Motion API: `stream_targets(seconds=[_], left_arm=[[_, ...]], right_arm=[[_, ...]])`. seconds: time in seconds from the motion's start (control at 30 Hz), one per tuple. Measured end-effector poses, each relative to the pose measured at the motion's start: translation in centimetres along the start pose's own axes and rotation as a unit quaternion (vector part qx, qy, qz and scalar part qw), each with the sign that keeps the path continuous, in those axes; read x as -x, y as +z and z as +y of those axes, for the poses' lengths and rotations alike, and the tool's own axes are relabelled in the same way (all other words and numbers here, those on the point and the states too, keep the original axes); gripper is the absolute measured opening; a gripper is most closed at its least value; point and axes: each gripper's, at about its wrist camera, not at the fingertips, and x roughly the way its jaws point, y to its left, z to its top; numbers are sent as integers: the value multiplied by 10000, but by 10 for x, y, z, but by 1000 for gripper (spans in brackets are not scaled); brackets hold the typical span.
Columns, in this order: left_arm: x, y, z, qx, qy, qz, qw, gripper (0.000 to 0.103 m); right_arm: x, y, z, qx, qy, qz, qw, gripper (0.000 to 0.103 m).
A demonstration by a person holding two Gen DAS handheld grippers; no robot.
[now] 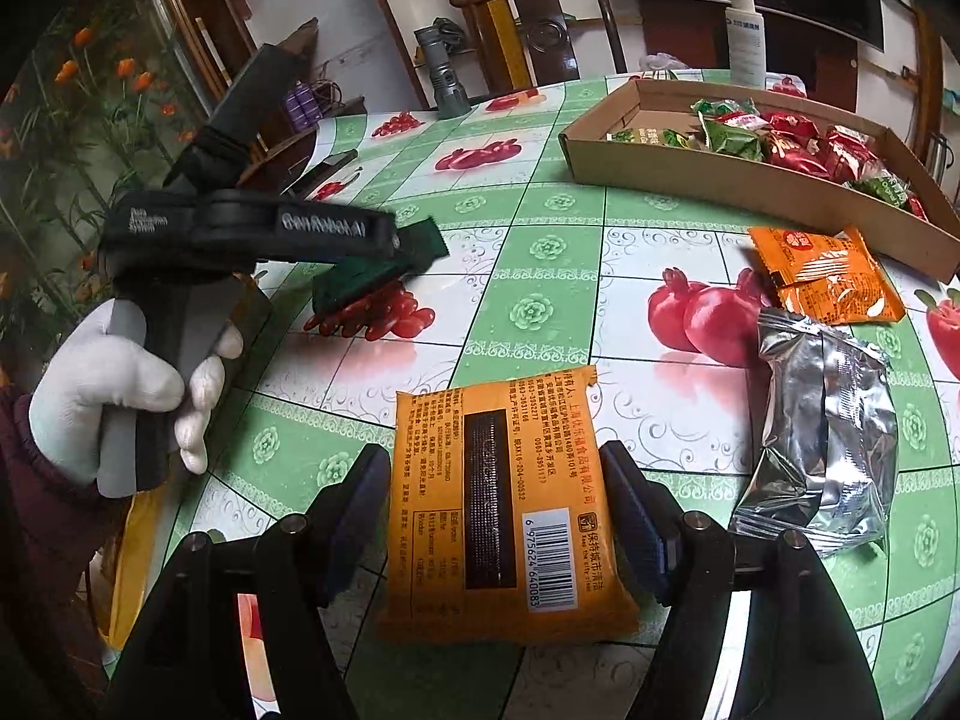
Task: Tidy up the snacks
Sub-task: 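Grasp the orange barcode cracker pack with the right tool while the left tool grasps the dark green pack, then carry the orange cracker pack and dark green pack into the white tray and release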
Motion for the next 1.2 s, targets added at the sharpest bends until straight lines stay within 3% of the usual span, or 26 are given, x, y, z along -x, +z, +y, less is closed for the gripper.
stream_targets(seconds=[0.07,0.13,0.37,0.5,0.57,0.6,0.67,0.7,0.73,0.77,0.87,0.97,1.03,1.1,1.2], left_arm=[[5,-9,-14,-329,59,-31,9994,69],[11,-16,-22,-494,-38,-40,9988,46],[20,-28,-46,-584,66,20,9983,46],[15,-25,-49,-559,105,-165,9982,61],[14,-25,-46,-439,-9,-161,9989,56],[15,-26,-46,-408,-19,-171,9990,42],[20,-29,-48,-424,-53,-141,9990,43],[23,-32,-49,-420,-95,-167,9989,43],[26,-35,-49,-404,-98,-183,9990,43],[29,-39,-49,-372,-110,-195,9991,43],[41,-49,-49,-278,-232,-294,9989,43],[50,-57,-45,-153,-323,-329,9988,43],[57,-61,-40,-25,-361,-365,9987,43],[64,-65,-35,100,-462,-415,9980,43],[84,-76,-29,258,-524,-594,9965,43]], right_arm=[[1,0,0,-15,-8,-7,10000,73],[1,-1,0,-7,-40,-17,10000,72],[1,-2,1,27,-74,-28,10000,71],[1,-3,1,46,-82,-35,9999,72],[2,-3,3,88,-98,-39,9999,71],[2,-3,2,90,-90,-36,9999,71],[3,-3,2,73,-40,-42,10000,68],[4,-3,1,38,9,-65,10000,51],[6,-2,0,-20,131,-110,9999,43],[8,-1,-2,-92,316,-108,9994,43],[6,-1,-2,-85,253,-115,9996,41],[2,-1,-3,-159,452,-62,9988,48],[0,-1,-2,-190,613,-16,9979,69],[0,-2,5,-38,498,-32,9987,81],[-3,-5,17,291,299,-5,9991,81]])
